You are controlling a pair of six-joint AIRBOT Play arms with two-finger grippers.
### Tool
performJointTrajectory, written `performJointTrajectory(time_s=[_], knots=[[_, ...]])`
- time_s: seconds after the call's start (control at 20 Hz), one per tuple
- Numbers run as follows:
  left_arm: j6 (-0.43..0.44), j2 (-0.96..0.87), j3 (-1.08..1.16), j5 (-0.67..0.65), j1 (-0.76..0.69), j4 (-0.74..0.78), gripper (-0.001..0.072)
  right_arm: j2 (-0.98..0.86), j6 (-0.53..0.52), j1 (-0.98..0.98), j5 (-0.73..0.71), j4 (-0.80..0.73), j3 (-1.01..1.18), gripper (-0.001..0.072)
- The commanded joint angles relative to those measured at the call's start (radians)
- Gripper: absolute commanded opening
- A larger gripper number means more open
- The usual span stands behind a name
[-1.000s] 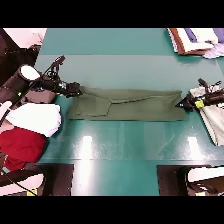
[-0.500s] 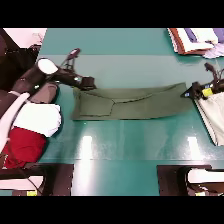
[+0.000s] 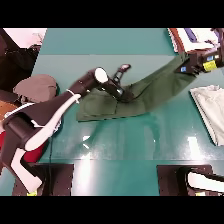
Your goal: Fold the shirts.
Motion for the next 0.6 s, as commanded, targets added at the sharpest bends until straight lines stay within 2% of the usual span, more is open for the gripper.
performJointTrajectory(time_s=[0.0, 0.3, 0.55], knots=[[0.000, -0.060, 0.029, -0.005, -0.065, -0.001, 0.0029, 0.008, 0.044, 0.103, -0.039, 0.000, 0.099, 0.0018], [0.001, -0.065, 0.030, -0.010, -0.068, 0.002, 0.0030, 0.008, 0.032, 0.178, -0.060, 0.000, 0.122, 0.0018], [-0.008, -0.006, 0.030, -0.076, 0.021, 0.051, 0.0028, 0.008, 0.005, 0.240, -0.092, 0.000, 0.122, 0.0018]])
